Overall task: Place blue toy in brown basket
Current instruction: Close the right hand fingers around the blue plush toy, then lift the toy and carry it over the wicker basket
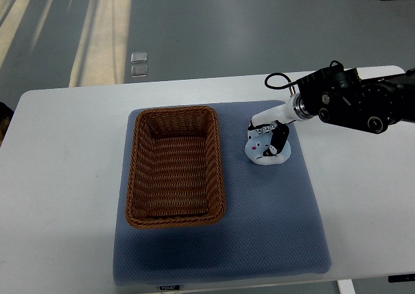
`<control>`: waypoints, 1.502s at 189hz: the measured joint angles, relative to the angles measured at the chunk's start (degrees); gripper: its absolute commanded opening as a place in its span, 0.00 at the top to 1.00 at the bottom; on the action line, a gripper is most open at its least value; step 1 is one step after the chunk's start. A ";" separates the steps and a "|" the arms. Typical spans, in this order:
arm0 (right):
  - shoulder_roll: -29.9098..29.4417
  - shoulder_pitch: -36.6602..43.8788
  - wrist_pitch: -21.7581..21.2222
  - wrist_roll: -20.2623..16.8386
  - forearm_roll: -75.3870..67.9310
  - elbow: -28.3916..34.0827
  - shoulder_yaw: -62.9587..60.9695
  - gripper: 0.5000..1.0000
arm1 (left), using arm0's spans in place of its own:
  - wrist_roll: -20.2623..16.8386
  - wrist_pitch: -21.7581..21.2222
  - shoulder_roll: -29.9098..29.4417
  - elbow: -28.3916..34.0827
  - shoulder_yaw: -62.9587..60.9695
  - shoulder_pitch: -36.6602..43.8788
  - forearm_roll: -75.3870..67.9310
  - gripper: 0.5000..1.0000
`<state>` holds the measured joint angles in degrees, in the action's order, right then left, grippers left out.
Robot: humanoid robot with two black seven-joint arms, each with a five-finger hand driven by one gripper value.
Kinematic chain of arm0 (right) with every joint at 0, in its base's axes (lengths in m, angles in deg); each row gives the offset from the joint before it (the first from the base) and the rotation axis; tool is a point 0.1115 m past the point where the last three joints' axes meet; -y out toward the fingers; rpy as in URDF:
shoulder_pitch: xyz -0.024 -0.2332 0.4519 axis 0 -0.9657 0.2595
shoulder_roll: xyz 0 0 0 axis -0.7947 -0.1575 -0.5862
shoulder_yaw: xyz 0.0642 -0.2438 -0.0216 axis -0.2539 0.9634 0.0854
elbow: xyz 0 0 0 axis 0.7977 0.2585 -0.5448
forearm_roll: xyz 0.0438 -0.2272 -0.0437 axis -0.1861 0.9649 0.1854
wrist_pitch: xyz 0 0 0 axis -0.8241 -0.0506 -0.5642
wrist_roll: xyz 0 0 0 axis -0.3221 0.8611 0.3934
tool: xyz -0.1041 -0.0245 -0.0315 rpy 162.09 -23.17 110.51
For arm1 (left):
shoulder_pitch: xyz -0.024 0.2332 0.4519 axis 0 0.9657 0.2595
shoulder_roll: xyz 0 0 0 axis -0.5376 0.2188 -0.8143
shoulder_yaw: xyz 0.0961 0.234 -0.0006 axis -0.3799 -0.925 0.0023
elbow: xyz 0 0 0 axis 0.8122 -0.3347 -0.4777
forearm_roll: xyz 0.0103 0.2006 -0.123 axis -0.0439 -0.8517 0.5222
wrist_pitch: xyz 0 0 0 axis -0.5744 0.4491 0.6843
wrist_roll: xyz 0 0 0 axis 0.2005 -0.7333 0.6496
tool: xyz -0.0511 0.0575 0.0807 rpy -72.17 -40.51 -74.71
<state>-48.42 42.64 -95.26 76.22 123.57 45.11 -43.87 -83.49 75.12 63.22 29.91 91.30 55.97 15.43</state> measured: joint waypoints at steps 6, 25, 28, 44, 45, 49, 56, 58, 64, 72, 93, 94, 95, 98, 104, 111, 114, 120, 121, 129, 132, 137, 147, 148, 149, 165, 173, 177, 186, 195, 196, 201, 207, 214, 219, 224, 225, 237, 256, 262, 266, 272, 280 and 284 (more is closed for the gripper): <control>0.08 0.17 -0.15 0.02 0.04 0.00 0.00 1.00 | 0.00 0.00 0.00 0.00 0.00 0.00 0.00 0.00; 0.34 0.58 -0.41 0.12 -0.10 -0.01 -0.16 1.00 | 0.00 0.00 0.00 0.00 0.00 0.01 0.00 0.00; 0.38 0.70 -0.44 0.14 -0.17 0.00 -0.18 1.00 | 0.00 0.00 0.00 0.00 0.00 0.01 0.00 0.00; 0.86 2.08 -0.55 0.22 -0.56 -0.01 -0.26 1.00 | 0.00 0.00 0.00 0.00 0.00 0.01 0.00 0.00; 0.89 2.16 -0.56 0.23 -0.58 -0.01 -0.27 1.00 | 0.00 0.00 0.00 0.00 0.00 0.01 0.00 0.00; 1.00 2.46 -0.61 0.24 -0.64 -0.01 -0.27 1.00 | 0.00 0.00 0.00 0.00 0.00 0.01 0.00 0.00; 1.17 2.99 -0.74 0.26 -0.73 -0.01 -0.27 1.00 | 0.00 0.00 0.00 0.00 0.00 0.01 0.00 0.00; 1.22 3.14 -0.79 0.27 -0.75 -0.01 -0.27 1.00 | 0.00 0.00 0.00 0.00 0.00 0.01 0.00 0.00; 1.44 3.66 -0.94 0.31 -0.80 -0.02 -0.27 1.00 | 0.00 0.00 0.00 0.00 0.00 0.01 0.00 0.00; 1.83 4.34 -1.08 0.32 -0.86 -0.04 -0.27 1.00 | 0.00 0.00 0.00 0.00 0.00 0.01 0.00 0.00; 2.88 6.39 -1.14 0.41 -1.03 -0.09 -0.33 1.00 | 0.00 0.00 0.00 0.00 0.00 0.01 0.00 0.00; 2.92 6.50 -1.14 0.41 -1.03 -0.09 -0.34 1.00 | 0.00 0.00 0.00 0.00 0.00 0.01 0.00 0.00; 2.96 6.61 -1.14 0.42 -1.04 -0.09 -0.35 1.00 | 0.00 0.00 0.00 0.00 0.00 0.01 0.00 0.00; 3.09 6.92 -1.14 0.44 -1.05 -0.11 -0.40 1.00 | 0.00 0.00 0.00 0.00 0.00 0.01 0.00 0.00; 3.33 7.56 -1.13 0.45 -1.06 -0.14 -0.78 1.00 | 0.00 0.00 0.00 0.00 0.00 0.01 0.00 0.00; 3.46 8.04 -1.08 0.48 -1.07 -0.14 -1.64 1.00 | 0.00 0.00 0.00 0.00 0.00 0.01 0.00 0.00; 3.48 8.25 -1.05 0.49 -1.08 -0.15 -2.32 1.00 | 0.00 0.00 0.00 0.00 -0.01 0.01 0.00 0.00; 3.43 8.44 -1.04 0.49 -1.07 -0.15 -3.51 1.00 | 0.00 0.00 0.00 0.00 -0.01 0.01 0.00 0.00; 3.41 8.46 -1.04 0.49 -1.07 -0.15 -3.73 1.00 | 0.00 0.00 0.00 0.00 -0.01 0.01 0.00 0.00; 3.09 8.60 -1.04 0.51 -1.02 -0.15 -5.78 1.00 | 0.00 0.00 0.00 0.00 -0.01 0.01 0.00 0.00; 2.96 8.64 -1.04 0.52 -1.00 -0.15 -6.66 1.00 | 0.00 0.00 0.00 0.00 -0.01 0.01 0.00 0.00; 2.79 8.68 -1.05 0.52 -0.96 -0.15 -7.66 1.00 | 0.00 0.00 0.00 0.00 -0.01 0.02 0.00 0.00; 2.26 8.74 -1.06 0.52 -0.95 -0.14 -9.40 1.00 | 0.00 0.00 0.00 0.00 -0.01 0.02 0.00 0.00; 2.09 8.74 -1.06 0.52 -0.95 -0.14 -9.72 1.00 | 0.00 0.00 0.00 0.00 -0.02 0.02 0.00 0.00; 1.99 8.74 -1.06 0.52 -0.95 -0.13 -9.88 1.00 | 0.00 0.01 0.00 0.00 -0.02 0.02 0.00 0.00; -1.01 8.55 -0.92 0.54 -0.95 -0.12 -12.50 1.00 | 0.00 0.01 0.00 0.00 -0.01 0.00 0.00 0.00; -2.46 8.32 -0.72 0.56 -0.95 -0.12 -13.39 1.00 | 0.00 0.01 0.00 0.00 -0.01 0.00 0.00 0.00; -3.12 8.24 -0.61 0.57 -0.95 -0.13 -13.79 1.00 | 0.00 0.01 0.00 0.00 -0.01 0.02 0.00 0.00; -4.46 8.03 -0.40 0.59 -0.92 -0.16 -14.72 1.00 | 0.00 0.01 0.00 0.00 -0.01 0.02 0.00 0.00; -5.78 7.51 -0.25 0.61 -0.85 -0.22 -15.71 1.00 | 0.00 0.01 0.00 0.00 -0.01 0.02 0.00 0.00; -5.91 7.44 -0.24 0.61 -0.84 -0.24 -15.80 1.00 | 0.00 0.01 0.00 0.00 -0.01 0.02 0.00 0.00; -6.54 7.05 -0.19 0.61 -0.81 -0.33 -16.26 1.00 | 0.00 0.01 0.00 0.00 -0.01 0.02 0.00 0.00; -7.26 6.53 -0.12 0.61 -0.79 -0.43 -16.77 1.00 | 0.00 0.01 0.00 0.00 -0.01 0.02 0.00 0.00; -8.20 5.81 0.07 0.61 -0.77 -0.67 -17.41 1.00 | 0.00 0.01 0.00 0.00 0.00 0.02 0.00 0.00; -8.78 5.35 0.24 0.61 -0.76 -0.84 -17.79 1.00 | 0.00 0.01 0.00 0.00 0.00 0.01 0.00 0.00; -9.35 4.87 0.41 0.61 -0.74 -1.02 -18.13 1.00 | 0.00 0.01 0.00 0.00 0.00 0.00 0.00 0.00; -9.46 4.77 0.44 0.61 -0.73 -1.06 -18.19 1.00 | 0.00 0.01 0.00 0.00 0.00 0.00 0.00 0.00; -10.81 3.40 0.73 0.58 -0.56 -1.48 -18.64 1.00 | 0.00 0.01 0.00 0.00 0.00 0.00 0.00 0.00; -12.80 1.14 1.28 0.53 -0.35 -2.53 -18.89 1.00 | 0.00 0.01 0.00 0.00 0.00 0.01 0.00 0.00; -13.41 0.40 1.55 0.52 -0.28 -2.95 -18.95 1.00 | 0.00 0.01 0.00 0.00 0.00 0.01 0.00 0.00; -13.72 0.03 1.70 0.52 -0.26 -3.14 -18.95 1.00 | 0.00 0.01 0.00 0.00 0.00 0.01 0.00 0.00; -14.19 -0.55 1.98 0.51 -0.24 -3.40 -18.96 1.00 | 0.00 0.01 0.00 0.00 0.00 0.01 0.00 0.00; -14.72 -1.16 2.33 0.51 -0.22 -3.57 -18.98 1.00 | 0.00 0.01 0.00 0.00 0.00 0.01 0.00 0.00; -14.91 -1.38 2.47 0.51 -0.21 -3.61 -18.98 1.00 | 0.00 0.01 0.00 0.00 0.00 0.01 0.00 0.00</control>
<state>-63.33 41.26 -92.79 76.73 123.36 41.50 -62.85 -83.50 75.13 63.22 29.91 91.30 55.98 15.43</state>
